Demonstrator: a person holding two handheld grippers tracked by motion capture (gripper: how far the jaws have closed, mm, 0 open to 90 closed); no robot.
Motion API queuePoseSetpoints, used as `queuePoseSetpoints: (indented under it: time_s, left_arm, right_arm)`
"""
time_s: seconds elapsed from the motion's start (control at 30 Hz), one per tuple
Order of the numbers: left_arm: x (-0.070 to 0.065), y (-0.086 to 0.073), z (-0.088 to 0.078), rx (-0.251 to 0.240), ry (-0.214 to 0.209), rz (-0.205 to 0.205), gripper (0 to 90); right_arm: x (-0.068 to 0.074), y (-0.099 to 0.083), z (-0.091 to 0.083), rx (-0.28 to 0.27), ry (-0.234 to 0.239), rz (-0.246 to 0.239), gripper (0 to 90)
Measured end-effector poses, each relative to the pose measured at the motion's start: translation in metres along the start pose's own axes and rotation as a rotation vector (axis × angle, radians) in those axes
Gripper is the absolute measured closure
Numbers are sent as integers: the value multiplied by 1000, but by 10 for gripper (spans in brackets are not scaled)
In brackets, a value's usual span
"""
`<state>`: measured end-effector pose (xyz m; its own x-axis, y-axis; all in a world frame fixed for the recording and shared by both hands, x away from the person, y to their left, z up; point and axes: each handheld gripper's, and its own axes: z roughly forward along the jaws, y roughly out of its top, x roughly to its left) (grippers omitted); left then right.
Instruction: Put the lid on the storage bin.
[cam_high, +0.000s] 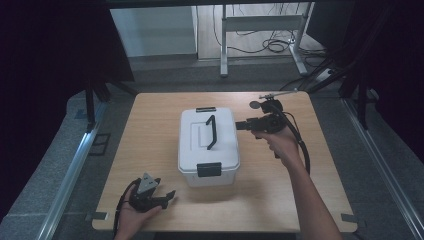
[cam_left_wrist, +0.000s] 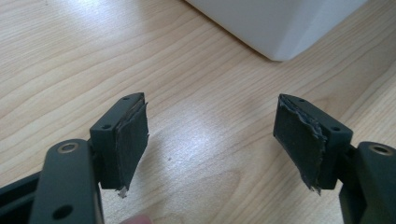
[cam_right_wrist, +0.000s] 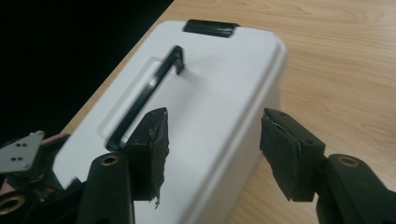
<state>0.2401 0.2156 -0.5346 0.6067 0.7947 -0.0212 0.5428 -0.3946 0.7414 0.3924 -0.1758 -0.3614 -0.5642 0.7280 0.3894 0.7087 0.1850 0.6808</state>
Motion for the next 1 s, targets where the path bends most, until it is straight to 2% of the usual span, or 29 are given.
queuePoseSetpoints:
  time_s: [0.07, 0.2, 0.5, 0.6, 0.73, 0.8, 0.87, 1.0]
  left_arm:
    - [-2, 0, 0, 1, 0, 2, 265]
    - [-2, 0, 0, 4, -2, 2, 265]
    - [-2, 0, 1, 7, 0, 1, 265]
    - [-3, -1, 1, 8, -2, 0, 265]
    - [-5, 0, 2, 10, -3, 2, 265]
    - [-5, -1, 2, 11, -5, 2, 265]
    - [-5, -1, 4, 18, -3, 3, 265]
    - [-6, -1, 5, 24, -3, 7, 265]
  right_arm:
    - [-9, -9, -5, -14, 2, 11, 428]
    - [-25, -31, -13, -38, -40, 1, 427]
    - [-51, -72, -12, -57, -83, 9, 427]
    - [-54, -81, -11, -48, -104, 13, 412]
    - [-54, -101, -11, -90, -111, 9, 407]
    - [-54, -112, -9, -84, -145, -14, 401]
    - [-55, -121, -9, -95, -146, -15, 398]
    - [-59, -141, -8, -122, -137, 13, 379]
